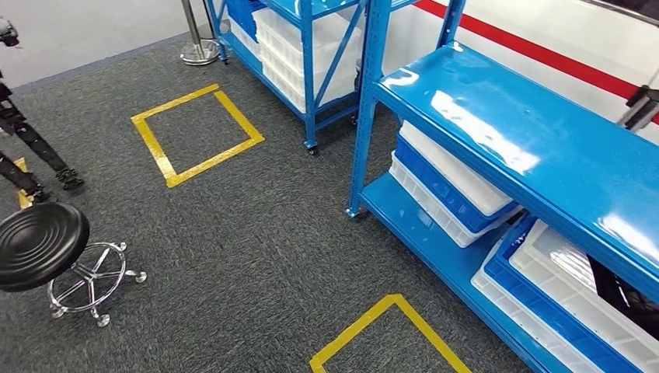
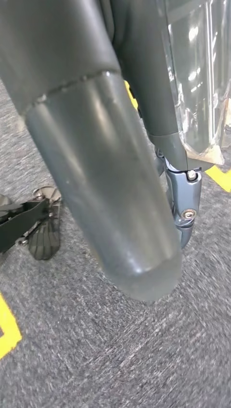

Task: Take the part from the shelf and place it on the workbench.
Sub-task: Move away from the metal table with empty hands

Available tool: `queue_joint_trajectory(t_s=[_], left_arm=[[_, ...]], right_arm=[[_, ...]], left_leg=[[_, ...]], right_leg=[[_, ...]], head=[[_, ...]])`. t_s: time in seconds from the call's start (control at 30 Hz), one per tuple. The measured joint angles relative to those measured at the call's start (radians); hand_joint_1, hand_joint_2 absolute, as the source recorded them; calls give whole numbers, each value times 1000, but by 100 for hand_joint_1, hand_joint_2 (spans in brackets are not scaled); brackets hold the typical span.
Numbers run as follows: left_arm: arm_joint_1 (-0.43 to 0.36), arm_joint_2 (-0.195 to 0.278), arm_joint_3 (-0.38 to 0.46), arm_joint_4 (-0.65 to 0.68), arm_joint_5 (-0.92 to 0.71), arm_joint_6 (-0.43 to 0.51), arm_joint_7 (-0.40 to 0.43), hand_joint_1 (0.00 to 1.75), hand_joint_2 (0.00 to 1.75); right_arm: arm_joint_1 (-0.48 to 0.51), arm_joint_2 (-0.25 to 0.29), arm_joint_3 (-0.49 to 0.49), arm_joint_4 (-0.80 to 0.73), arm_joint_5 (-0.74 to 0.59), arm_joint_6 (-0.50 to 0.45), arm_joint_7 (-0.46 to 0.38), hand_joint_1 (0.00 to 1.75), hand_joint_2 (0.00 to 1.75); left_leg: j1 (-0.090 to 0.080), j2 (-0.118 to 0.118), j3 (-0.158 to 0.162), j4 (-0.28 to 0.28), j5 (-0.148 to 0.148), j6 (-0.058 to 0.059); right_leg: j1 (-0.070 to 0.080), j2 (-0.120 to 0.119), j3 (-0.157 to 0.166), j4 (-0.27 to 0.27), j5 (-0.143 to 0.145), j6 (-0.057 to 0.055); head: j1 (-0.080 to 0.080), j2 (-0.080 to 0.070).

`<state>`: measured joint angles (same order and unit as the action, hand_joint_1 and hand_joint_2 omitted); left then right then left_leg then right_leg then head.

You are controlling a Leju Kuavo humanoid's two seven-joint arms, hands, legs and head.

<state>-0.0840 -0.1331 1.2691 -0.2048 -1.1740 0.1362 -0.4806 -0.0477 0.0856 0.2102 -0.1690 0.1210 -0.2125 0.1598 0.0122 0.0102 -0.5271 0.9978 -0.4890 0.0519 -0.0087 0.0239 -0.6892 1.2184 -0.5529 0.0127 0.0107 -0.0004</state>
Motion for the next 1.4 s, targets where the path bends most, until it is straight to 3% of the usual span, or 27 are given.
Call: queue_joint_trajectory(t_s=[0.07,0.1,0.17,0.2,0.27,0.33,0.37,0.43,0.5,0.53,0.57,0.6,0.63,0.7,0.77,0.8,0.83,0.9,1.0,1.07,1.1,1.17,1.23,1.3,1.37,1.4], left_arm=[[1,0,0,0,-1,0,-1,0,0],[1,0,0,0,-1,-1,-1,0,0],[1,-1,0,0,-2,-2,-1,0,0],[1,0,0,0,-2,-2,-1,0,0],[0,1,0,0,-2,-1,0,0,0],[-4,2,0,0,-2,1,5,0,0],[-7,3,0,-1,-2,1,7,0,0],[-8,6,0,0,2,-5,7,0,0],[-5,8,1,0,9,-11,1,0,0],[-4,9,2,0,13,-13,-2,0,0],[-2,10,3,0,16,-12,-4,0,0],[-2,11,4,0,18,-12,-5,0,0],[-1,11,4,0,19,-11,-5,0,0],[-1,11,4,0,19,-8,-5,0,0],[-1,11,5,0,19,-5,-5,0,0],[-1,11,6,-1,19,-4,-5,0,0],[-2,11,6,-1,19,-3,-5,0,0],[-4,11,6,-1,20,-2,-5,0,0],[-1,10,8,-1,21,-1,-5,0,0],[1,11,10,-1,23,1,-5,0,0],[1,11,11,-1,23,2,-5,0,0],[1,10,11,-1,25,3,-6,0,0],[1,9,11,-1,28,3,-9,0,0],[0,9,11,-2,30,3,-12,0,0],[-4,9,11,-2,30,3,-14,0,0],[-5,8,11,-2,30,3,-15,0,0]], right_arm=[[1,0,0,0,-1,0,0,0,0],[2,0,0,0,-2,0,0,0,0],[2,-1,0,0,-3,0,0,0,0],[1,-1,0,0,-3,0,0,0,0],[-3,0,0,0,-4,0,0,0,0],[-2,0,0,0,-2,0,0,0,0],[-1,-1,0,0,0,1,0,0,0],[0,-2,0,0,5,5,-1,0,0],[0,-3,0,0,10,11,-4,0,0],[0,-3,1,0,12,13,-6,0,0],[0,-3,1,0,14,15,-8,0,0],[0,-3,2,0,16,16,-9,0,0],[1,-4,2,0,19,16,-10,0,0],[1,-4,4,0,22,17,-11,0,0],[-2,-3,4,0,26,17,-12,0,0],[-2,-3,4,0,27,17,-13,0,0],[0,-3,5,0,29,17,-13,0,0],[2,-4,6,0,29,17,-13,0,0],[-1,-4,7,0,31,17,-14,0,0],[-1,-4,10,0,35,17,-15,0,0],[0,-4,12,0,37,18,-15,0,0],[1,-5,15,0,40,18,-15,0,0],[-2,-5,17,0,42,19,-15,0,0],[-5,-5,20,0,43,20,-16,0,0],[-3,-5,20,0,44,21,-16,0,0],[-3,-6,21,0,44,21,-16,0,0]], left_leg=[[-1,30,-1,0,-2,-1],[-1,42,-1,1,-3,-3],[0,65,4,2,-8,-12],[-2,76,7,4,-13,-19],[-4,95,16,5,-21,-35],[1,114,23,4,-26,-48],[6,107,25,9,-33,-54],[14,58,1,73,-80,-62],[17,5,-59,203,-150,-63],[17,-4,-89,260,-170,-62],[17,-9,-108,290,-170,-61],[17,-12,-110,283,-150,-59],[17,-16,-96,241,-115,-56],[18,-55,-45,113,-42,-48],[16,-88,-17,39,-15,-45],[12,-89,-15,30,-15,-42],[10,-76,-15,27,-12,-37],[7,-51,-12,15,-2,-21],[5,-8,-13,6,5,-6],[2,23,-15,7,4,-5],[2,37,-15,7,4,-5],[3,60,-13,9,1,-11],[-1,81,-8,13,-7,-24],[-2,99,-2,14,-13,-38],[6,110,6,15,-18,-51],[10,97,5,25,-29,-57]], right_leg=[[-8,-10,-31,65,-17,11],[-13,-15,-17,44,-5,22],[-22,-52,54,-81,38,41],[-22,-75,89,-139,57,44],[-18,-99,120,-195,73,34],[-15,-77,117,-197,77,18],[-16,-66,118,-199,78,11],[-21,-45,122,-203,83,-7],[-16,-22,121,-203,85,-18],[-13,-8,120,-203,86,-19],[-10,6,121,-203,86,-20],[-8,21,123,-202,86,-19],[-7,36,126,-202,86,-19],[-4,62,128,-200,85,-18],[-1,84,123,-198,87,-11],[-1,94,118,-198,89,-5],[-3,103,111,-200,92,3],[-4,79,93,-179,83,10],[-4,5,15,-27,10,0],[-9,-8,-28,68,-22,4],[-12,-13,-24,69,-17,12],[-19,-37,41,-39,23,32],[-19,-80,111,-159,55,38],[-12,-89,128,-195,61,25],[-12,-66,127,-198,63,9],[-14,-56,128,-199,65,3]], head=[[0,0],[1,0],[1,0],[2,0],[-3,0],[-8,0],[-9,0],[-12,0],[-15,0],[-15,0],[-15,0],[-15,0],[-15,0],[-15,0],[-15,0],[-15,0],[-15,0],[-13,0],[-6,0],[-5,0],[-4,0],[-3,0],[-1,0],[-4,0],[-7,0],[-8,0]])
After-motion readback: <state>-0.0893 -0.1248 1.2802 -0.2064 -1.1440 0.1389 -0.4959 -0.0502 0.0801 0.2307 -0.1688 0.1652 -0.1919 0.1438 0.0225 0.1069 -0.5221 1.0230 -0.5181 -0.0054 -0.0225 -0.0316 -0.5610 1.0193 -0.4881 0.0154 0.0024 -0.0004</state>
